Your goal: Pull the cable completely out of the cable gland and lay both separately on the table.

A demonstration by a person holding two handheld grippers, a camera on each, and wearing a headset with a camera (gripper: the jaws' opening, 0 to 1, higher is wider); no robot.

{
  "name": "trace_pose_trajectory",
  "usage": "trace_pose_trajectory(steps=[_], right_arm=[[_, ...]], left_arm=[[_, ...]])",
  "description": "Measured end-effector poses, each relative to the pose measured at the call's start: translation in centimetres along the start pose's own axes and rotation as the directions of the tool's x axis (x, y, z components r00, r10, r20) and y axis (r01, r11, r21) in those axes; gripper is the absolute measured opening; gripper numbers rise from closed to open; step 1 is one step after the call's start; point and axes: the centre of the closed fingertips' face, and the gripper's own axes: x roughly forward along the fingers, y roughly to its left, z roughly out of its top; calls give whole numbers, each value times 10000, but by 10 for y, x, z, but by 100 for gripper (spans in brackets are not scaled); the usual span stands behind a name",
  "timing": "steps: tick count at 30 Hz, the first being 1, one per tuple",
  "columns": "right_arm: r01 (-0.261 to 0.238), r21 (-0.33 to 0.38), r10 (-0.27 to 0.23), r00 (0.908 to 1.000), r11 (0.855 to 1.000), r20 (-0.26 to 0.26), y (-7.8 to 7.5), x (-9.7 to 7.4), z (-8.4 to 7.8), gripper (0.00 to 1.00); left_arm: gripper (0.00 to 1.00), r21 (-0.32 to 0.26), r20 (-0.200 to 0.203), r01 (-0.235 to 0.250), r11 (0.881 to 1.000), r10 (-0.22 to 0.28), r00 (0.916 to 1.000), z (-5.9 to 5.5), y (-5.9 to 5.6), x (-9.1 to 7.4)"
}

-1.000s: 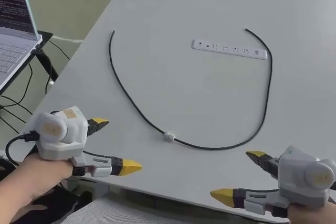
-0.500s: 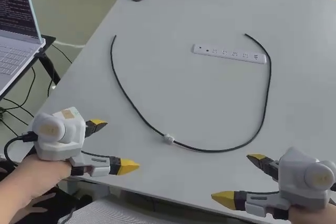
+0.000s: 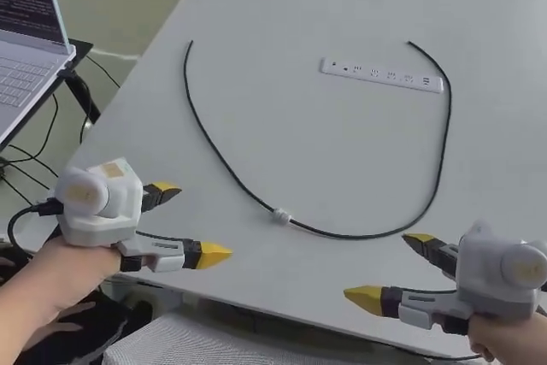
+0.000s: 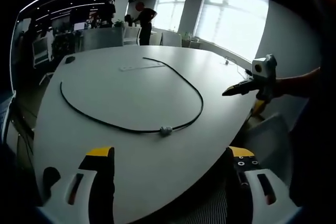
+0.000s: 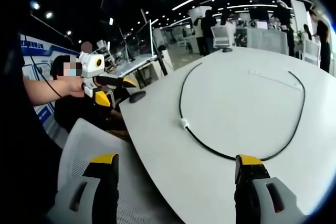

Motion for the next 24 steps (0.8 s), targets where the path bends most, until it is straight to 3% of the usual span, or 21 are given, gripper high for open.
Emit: trace_pose_trajectory(steps=[2,4,9,16,24], right_arm=[[-49,-9,49,10000,10000,15,-1,1,2,93],[-35,-52,35,10000,10000,6,-4,4,4,93],[-18,-204,16,9999,9998,-119,-8,11,10,91],[66,-377,-84,9989,9993,-471,-16,21,19,88],[294,-1225,-412,9946,9920,-952,-22,43,32,81]], left_arm=[[84,-236,-27,54,9997,-55,10000,1,0,0],[86,-338,214,18,9994,-11,9998,6,2,1],[90,-255,537,-205,9995,218,9983,14,8,1],[93,-70,269,-163,9998,165,9995,5,14,6],[96,-5,-81,189,9998,-189,9998,-7,11,12]])
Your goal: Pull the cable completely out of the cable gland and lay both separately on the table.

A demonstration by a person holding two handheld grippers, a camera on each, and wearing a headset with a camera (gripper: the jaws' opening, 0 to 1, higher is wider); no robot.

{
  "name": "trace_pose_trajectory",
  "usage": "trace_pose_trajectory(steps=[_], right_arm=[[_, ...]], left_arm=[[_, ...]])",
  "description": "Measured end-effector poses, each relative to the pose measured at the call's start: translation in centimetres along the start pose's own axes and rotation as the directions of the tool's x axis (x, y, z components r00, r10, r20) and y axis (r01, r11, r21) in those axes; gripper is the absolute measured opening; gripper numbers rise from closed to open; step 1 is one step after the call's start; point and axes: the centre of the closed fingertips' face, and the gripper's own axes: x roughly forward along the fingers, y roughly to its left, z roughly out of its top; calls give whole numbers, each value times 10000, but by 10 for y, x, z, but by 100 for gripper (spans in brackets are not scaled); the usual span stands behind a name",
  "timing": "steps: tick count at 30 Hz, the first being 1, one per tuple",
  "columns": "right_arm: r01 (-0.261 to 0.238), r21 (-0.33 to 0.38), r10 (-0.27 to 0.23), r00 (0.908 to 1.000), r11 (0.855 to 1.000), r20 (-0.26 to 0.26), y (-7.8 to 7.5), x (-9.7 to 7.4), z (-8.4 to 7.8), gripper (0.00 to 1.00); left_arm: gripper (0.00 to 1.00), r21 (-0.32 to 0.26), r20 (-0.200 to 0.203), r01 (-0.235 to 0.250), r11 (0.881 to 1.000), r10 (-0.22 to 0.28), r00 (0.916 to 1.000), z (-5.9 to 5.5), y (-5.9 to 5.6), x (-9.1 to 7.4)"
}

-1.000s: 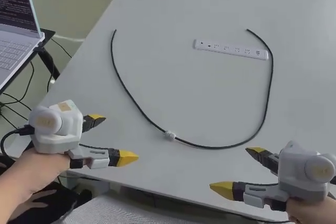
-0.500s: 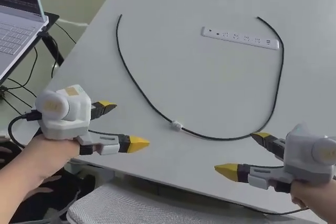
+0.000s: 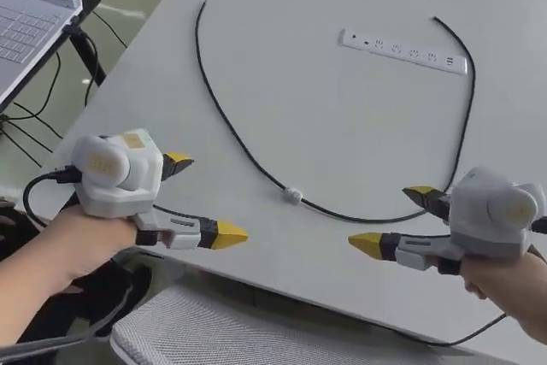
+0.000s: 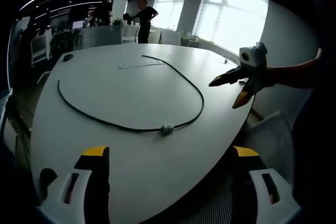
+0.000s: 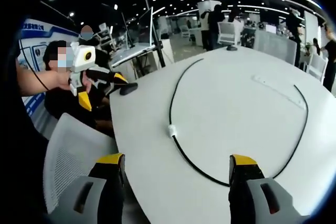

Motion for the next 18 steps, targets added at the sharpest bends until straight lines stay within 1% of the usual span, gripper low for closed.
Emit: trace_pose_trajectory(steps=[3,5,7,8,14,16,18], right_arm=[[-59,-192,55,9998,9998,-186,-1,8,5,79],[-133,-249,125,9994,9996,-323,-2,15,7,78],[-162,-320,149,9991,9994,-400,-2,20,10,77],[-207,-373,190,9987,9991,-466,-1,23,12,76],[-347,-594,295,9958,9976,-871,-3,41,17,71],[-393,-629,331,9947,9972,-970,-7,47,18,70],[-470,-663,397,9934,9967,-1079,-4,52,19,68]], left_arm=[[97,104,-132,151,9998,-150,9998,-4,-2,4],[98,168,-80,229,9996,-228,9997,-5,-3,7],[99,250,-249,289,9993,-283,9993,-8,-3,9],[99,404,-356,284,9988,-270,9990,-11,-2,10],[99,469,-367,429,9980,-412,9985,-11,-2,9],[99,498,-403,456,9977,-436,9982,-13,0,9],[99,536,-445,481,9974,-457,9980,-15,1,9]])
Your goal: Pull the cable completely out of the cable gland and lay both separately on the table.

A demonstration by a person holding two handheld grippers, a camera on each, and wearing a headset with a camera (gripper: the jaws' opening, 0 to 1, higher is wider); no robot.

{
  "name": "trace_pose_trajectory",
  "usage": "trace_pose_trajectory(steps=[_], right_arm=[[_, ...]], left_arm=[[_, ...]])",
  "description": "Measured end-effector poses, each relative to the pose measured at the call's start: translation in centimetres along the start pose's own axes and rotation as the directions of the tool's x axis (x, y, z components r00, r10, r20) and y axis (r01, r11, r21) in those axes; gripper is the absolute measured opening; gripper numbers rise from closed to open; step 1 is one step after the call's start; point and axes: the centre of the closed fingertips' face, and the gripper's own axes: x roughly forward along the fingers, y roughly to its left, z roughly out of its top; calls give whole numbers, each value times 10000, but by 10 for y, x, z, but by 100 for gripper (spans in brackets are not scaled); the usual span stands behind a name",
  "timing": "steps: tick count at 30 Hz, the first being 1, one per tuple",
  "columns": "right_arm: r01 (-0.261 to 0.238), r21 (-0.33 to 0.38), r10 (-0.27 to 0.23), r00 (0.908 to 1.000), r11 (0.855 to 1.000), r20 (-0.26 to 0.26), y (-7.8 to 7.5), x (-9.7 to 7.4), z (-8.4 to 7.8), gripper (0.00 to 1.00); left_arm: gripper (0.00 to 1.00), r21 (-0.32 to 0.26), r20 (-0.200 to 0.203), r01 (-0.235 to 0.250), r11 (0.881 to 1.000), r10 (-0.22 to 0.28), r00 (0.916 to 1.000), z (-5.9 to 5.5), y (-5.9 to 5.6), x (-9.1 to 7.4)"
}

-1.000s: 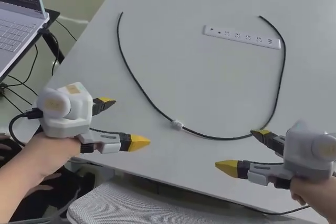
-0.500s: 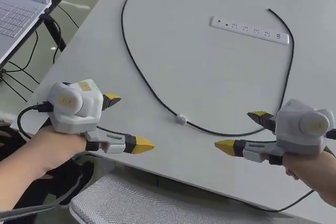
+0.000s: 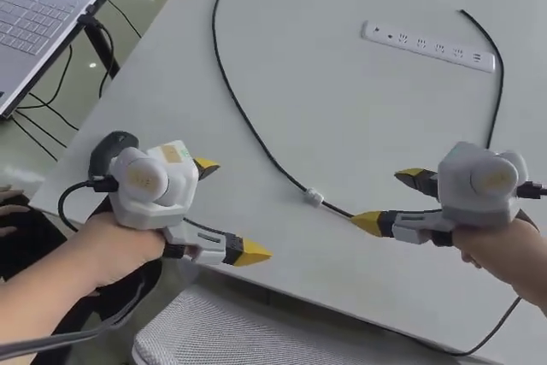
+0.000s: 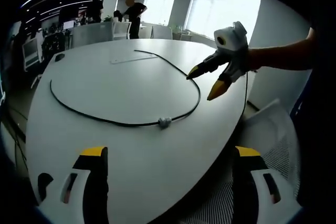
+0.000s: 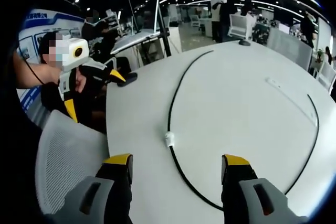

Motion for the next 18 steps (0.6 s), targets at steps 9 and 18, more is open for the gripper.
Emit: trace_pose_trajectory(steps=[9,18], right_arm=[[-295,-285,277,9977,9992,-617,5,28,6,61],[-538,-429,470,9880,9976,-1473,2,55,-2,52]], left_arm=[[98,37,-4,134,9999,-134,9999,-2,6,-2],[97,16,-146,385,9993,-385,9992,-11,10,0]])
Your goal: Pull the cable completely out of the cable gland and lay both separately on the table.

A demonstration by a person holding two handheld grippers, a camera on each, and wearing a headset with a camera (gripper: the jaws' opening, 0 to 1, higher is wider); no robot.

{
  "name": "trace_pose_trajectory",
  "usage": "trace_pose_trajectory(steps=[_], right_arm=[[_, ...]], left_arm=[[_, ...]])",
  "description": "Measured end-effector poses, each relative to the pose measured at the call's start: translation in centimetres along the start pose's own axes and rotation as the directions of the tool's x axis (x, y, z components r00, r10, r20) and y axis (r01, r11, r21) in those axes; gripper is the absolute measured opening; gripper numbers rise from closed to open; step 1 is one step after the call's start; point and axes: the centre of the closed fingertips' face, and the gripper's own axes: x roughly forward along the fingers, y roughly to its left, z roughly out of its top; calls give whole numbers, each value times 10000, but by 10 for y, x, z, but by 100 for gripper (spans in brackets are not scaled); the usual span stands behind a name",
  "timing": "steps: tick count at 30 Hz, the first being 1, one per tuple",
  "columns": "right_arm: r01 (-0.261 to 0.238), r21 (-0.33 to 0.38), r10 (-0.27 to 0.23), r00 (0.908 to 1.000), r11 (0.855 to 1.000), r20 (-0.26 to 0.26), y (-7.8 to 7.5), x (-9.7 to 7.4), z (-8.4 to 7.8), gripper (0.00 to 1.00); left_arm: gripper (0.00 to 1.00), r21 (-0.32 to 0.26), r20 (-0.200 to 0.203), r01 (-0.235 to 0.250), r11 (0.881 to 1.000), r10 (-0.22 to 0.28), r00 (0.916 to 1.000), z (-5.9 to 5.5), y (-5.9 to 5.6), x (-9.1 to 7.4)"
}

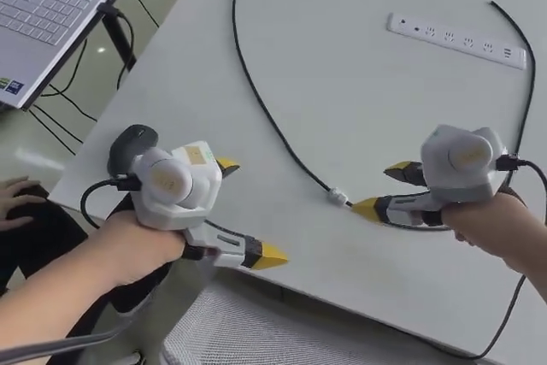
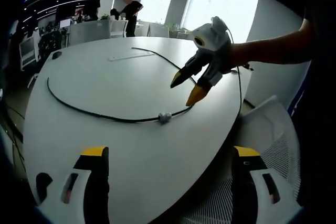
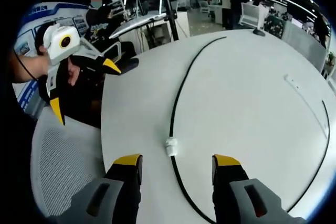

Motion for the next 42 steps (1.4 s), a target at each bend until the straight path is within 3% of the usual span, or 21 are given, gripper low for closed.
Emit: trace_pose_trajectory(steps=[8,18,23,42], right_arm=[[-208,-289,193,9984,9994,-532,4,17,-5,48],[-501,-484,447,9933,9976,-1068,8,37,-9,37],[-589,-535,515,9902,9968,-1301,9,42,-11,28],[-742,-896,587,9847,9932,-1641,14,51,-16,14]], left_arm=[[96,135,-164,153,9998,-151,9998,-10,1,2],[95,10,-49,279,9996,-279,9996,-6,7,-2],[94,-10,-30,323,9995,-323,9995,-6,8,-3],[91,21,-154,464,9989,-463,9988,-12,8,-7]])
